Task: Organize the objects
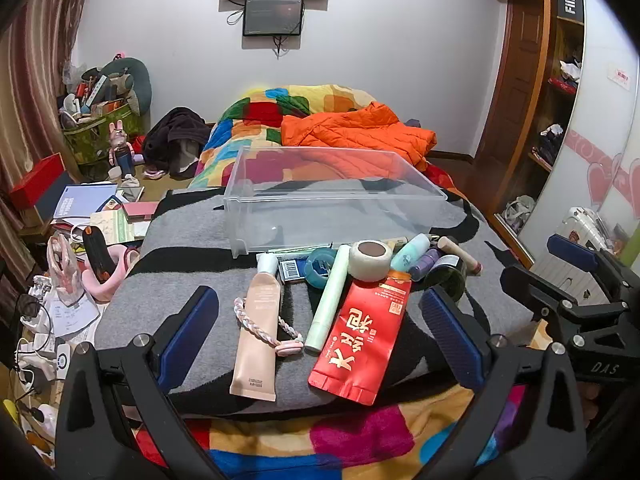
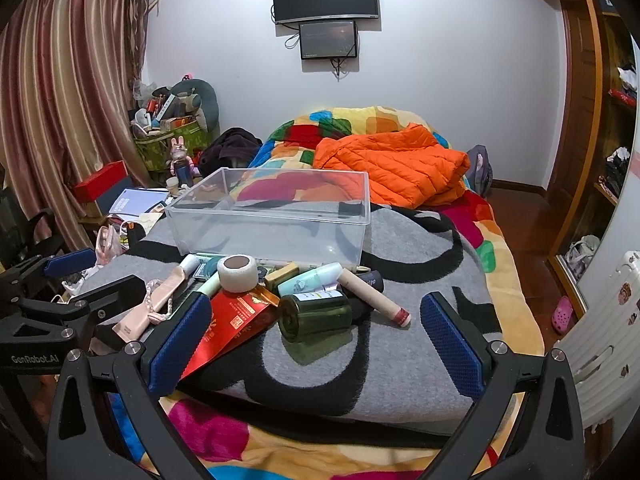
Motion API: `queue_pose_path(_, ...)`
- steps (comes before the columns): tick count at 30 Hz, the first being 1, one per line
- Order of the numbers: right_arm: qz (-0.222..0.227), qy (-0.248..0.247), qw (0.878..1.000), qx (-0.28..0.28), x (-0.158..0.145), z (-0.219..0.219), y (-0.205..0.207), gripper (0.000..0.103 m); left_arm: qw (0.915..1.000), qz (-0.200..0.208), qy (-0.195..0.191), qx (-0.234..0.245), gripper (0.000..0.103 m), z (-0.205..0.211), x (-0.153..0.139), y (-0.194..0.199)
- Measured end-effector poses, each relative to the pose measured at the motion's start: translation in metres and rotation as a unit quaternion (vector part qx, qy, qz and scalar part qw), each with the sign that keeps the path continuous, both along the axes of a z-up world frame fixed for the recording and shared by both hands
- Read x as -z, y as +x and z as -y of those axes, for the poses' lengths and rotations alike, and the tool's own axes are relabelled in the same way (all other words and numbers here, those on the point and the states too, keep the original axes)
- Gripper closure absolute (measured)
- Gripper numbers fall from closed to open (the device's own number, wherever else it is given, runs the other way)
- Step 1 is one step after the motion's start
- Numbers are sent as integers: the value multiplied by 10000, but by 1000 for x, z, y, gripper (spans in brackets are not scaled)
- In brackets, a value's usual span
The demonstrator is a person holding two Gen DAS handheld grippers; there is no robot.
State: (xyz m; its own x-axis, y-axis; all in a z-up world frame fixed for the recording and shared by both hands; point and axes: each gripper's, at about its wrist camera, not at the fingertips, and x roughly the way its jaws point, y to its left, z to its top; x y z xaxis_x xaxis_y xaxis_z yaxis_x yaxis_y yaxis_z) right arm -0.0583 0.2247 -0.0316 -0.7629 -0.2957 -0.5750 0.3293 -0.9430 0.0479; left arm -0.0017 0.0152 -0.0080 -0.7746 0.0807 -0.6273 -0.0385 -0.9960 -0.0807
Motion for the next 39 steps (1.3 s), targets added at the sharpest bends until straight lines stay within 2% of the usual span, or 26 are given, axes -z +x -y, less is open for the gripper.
queue_pose_path(17,59,-1,10000,11,1,0,-2,0,10000,8,26,5,0,-1,2,-1)
queue_pose_path(39,273,-59,9996,-24,17,-3,-17,0,9993,292,183,-123,0,13,17,-16)
